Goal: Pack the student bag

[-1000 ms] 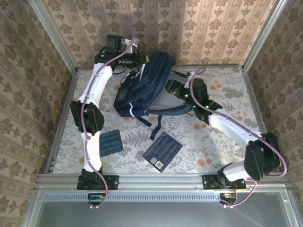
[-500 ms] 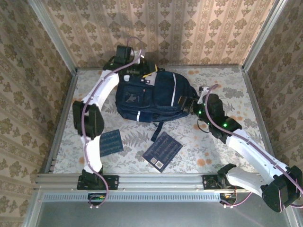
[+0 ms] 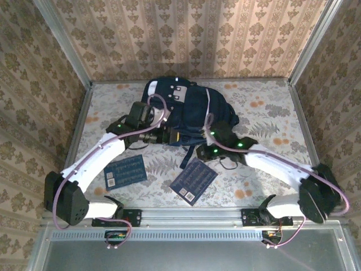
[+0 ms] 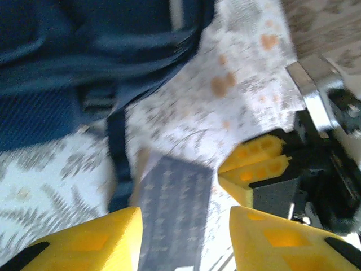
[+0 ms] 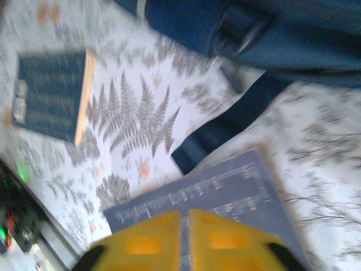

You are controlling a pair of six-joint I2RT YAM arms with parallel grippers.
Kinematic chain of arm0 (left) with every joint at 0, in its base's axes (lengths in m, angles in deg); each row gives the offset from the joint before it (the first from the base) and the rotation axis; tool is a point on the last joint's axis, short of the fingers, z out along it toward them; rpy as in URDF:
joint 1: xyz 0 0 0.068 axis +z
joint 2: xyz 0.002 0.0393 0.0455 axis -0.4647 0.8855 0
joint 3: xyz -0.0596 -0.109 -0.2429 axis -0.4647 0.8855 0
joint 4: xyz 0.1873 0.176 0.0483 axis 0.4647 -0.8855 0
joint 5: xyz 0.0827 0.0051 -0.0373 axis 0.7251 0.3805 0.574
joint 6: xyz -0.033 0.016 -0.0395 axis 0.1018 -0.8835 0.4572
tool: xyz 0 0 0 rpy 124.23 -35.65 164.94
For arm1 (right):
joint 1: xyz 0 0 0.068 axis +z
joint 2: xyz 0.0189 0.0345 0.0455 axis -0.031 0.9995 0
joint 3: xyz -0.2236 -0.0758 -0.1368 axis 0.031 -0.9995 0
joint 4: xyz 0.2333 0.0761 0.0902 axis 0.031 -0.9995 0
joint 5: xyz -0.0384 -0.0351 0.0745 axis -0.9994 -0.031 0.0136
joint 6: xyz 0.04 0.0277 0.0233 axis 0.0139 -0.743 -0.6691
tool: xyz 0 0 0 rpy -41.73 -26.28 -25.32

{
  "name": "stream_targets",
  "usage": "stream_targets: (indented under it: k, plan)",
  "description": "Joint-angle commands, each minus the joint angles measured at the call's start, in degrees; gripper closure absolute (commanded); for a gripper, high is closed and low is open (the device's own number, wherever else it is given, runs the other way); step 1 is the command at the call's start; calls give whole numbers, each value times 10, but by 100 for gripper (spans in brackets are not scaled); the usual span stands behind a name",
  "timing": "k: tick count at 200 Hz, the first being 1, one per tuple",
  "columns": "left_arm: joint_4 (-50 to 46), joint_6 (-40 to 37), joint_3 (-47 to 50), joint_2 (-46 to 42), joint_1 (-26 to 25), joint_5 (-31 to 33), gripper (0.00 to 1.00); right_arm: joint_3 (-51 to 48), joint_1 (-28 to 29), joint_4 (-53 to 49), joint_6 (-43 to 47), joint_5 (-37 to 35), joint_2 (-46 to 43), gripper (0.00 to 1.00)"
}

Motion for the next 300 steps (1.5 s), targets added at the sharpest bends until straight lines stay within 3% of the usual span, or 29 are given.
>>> stream_targets:
  k: [1,11,20,93,144,171,197,225,244,275,300]
  plan:
    - [13,11,37,-47,38,18,54,49,43,-46,53,-1,71,92]
    - [13,16,46,-56,38,22,53,58,53,-48,66,-10,95,100]
    - [8,18,48,-61,59,25,52,70,63,-62,80,-23,113,100]
    - [10,21,58,-64,78,7,51,102,84,-101,103,-30,226,100]
    - [23,21,48,-33,78,-14,52,52,-5,-9,-31,-76,240,100]
    - [40,32,56,-13,77,-32,52,-40,-79,90,-154,-70,180,100]
    - [60,39,72,12,64,-42,51,-69,-90,106,-156,-36,137,100]
    - [86,50,79,56,26,-39,48,-107,-97,96,-160,-61,45,72]
    - [101,55,71,88,-4,-36,46,-116,-115,46,-144,-122,-28,62]
    - [73,11,4,127,-46,5,46,-130,-128,-33,-153,-149,-106,62]
    - [40,-22,-88,202,-84,2,46,-169,-128,-47,-212,-99,-168,63]
